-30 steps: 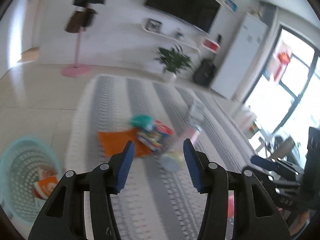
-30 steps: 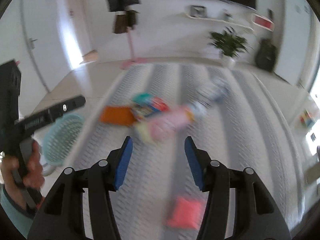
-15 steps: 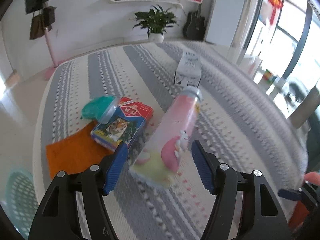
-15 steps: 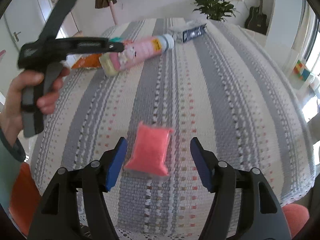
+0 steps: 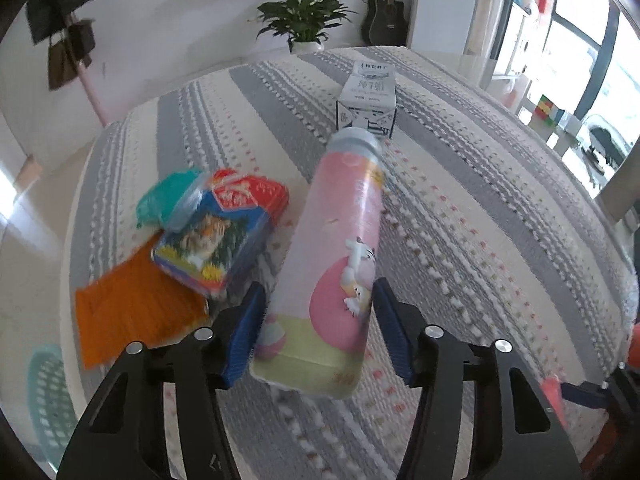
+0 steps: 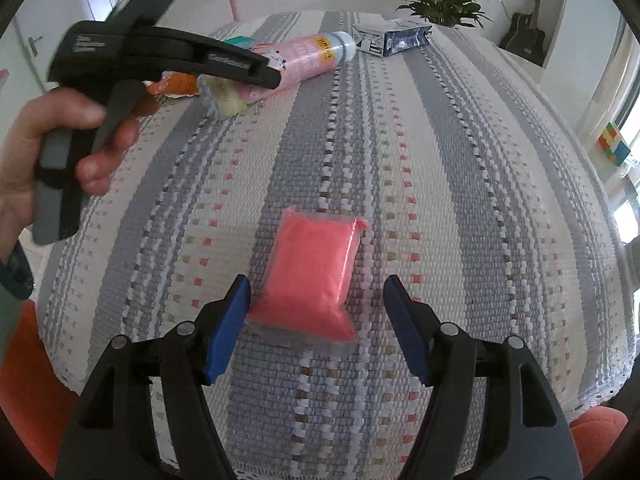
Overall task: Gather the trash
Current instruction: 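Grasp the pink bottle with the left tool while the right tool grasps the pink packet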
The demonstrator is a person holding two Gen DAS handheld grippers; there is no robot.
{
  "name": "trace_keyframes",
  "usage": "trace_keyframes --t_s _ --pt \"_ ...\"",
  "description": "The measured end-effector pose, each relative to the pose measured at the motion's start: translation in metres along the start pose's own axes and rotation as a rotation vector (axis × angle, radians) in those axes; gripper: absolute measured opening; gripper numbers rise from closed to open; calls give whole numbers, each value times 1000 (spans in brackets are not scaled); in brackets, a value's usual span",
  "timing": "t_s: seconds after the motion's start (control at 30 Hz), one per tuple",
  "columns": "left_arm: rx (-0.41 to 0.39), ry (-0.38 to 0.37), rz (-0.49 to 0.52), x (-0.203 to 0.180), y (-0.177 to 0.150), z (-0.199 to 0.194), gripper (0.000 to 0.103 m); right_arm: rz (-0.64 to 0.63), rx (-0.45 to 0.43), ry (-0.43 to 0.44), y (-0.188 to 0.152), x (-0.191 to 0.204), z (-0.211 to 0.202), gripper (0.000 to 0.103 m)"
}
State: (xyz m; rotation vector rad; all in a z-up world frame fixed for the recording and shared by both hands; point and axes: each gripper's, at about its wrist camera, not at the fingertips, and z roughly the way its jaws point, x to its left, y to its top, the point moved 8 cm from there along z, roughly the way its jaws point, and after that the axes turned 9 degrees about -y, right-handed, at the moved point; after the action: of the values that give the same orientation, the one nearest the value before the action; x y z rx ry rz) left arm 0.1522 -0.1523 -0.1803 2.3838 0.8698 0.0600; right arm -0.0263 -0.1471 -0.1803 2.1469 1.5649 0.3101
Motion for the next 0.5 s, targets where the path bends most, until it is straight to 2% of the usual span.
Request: trace_keyframes --t_s 0.07,0.17,0.3,0.5 --pt "-5 -10 -22 -3 -8 -8 51 -12 -5 -23 1 -1 0 45" --pt "-11 -23 -102 -3 -30 -27 51 -8 -17 -37 3 -5 -1 43" --pt "-8 10 -188 -2 -72 -55 51 16 -39 -39 6 -13 -4 42" --pt "-20 33 -270 -7 -117 -85 51 58 -49 36 10 -16 -7 41"
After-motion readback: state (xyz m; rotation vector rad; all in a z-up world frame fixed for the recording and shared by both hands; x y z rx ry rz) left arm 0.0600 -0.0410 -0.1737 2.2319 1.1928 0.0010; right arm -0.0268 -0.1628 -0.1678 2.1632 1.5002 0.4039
